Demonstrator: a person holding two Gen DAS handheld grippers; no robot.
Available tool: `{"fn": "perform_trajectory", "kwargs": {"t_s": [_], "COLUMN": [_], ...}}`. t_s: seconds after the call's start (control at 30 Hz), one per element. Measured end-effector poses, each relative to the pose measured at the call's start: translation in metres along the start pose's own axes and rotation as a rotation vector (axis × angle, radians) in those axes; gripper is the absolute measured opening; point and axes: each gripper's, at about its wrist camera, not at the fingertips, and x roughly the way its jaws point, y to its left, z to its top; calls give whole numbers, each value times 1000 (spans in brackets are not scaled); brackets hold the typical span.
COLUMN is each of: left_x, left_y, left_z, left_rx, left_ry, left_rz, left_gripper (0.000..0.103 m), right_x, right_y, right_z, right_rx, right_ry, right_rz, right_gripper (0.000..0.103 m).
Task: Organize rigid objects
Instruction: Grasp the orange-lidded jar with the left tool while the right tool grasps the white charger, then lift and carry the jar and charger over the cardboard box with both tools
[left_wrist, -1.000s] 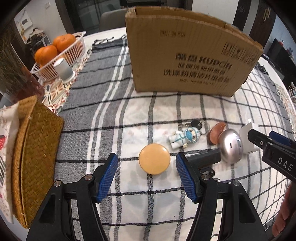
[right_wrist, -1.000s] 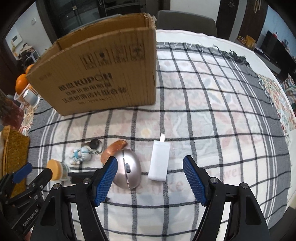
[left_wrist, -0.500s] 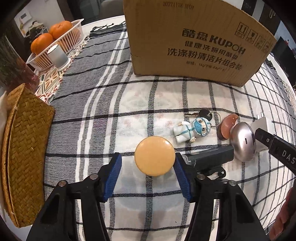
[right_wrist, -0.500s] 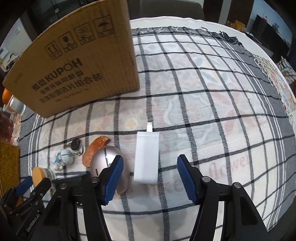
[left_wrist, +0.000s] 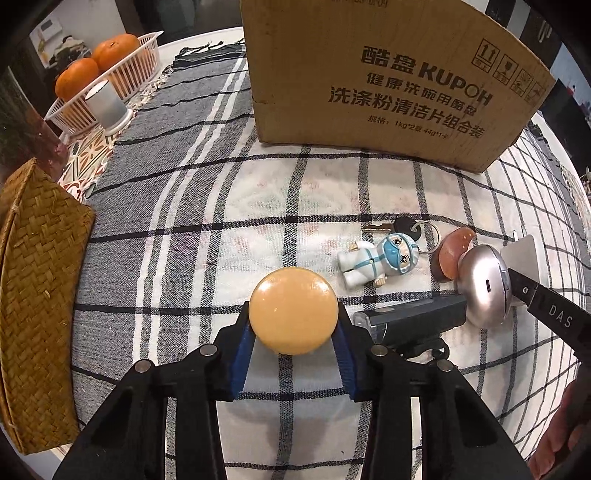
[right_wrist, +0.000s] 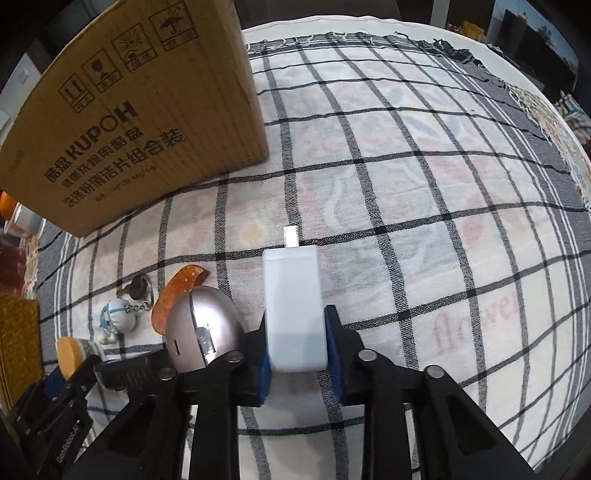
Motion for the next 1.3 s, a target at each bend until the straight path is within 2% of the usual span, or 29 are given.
{"fn": "perform_trajectory", "kwargs": {"t_s": [0.2,0.63,0.87,1.3], "left_x": [-11,-50,-60,-79], "left_y": [-1,-12,-18,-22], "left_z": [-3,-1,-2,5], "left_rx": [19,56,64,78], "left_ry": [-39,-157,-177,-231], "left_rz": [24,-7,-25,-49], "left_gripper": [39,39,39,39], "right_x": [-5,-47,-50,-71], "right_y": [5,-2,-11,-11], "right_z": [-7,-18,-16,-10], "right_rx": [-12,-31,-7,-29], "right_ry": [-21,-121,-126,-176], "right_rz": [-4,41,88,113], "right_gripper": [25,24,24,24]}}
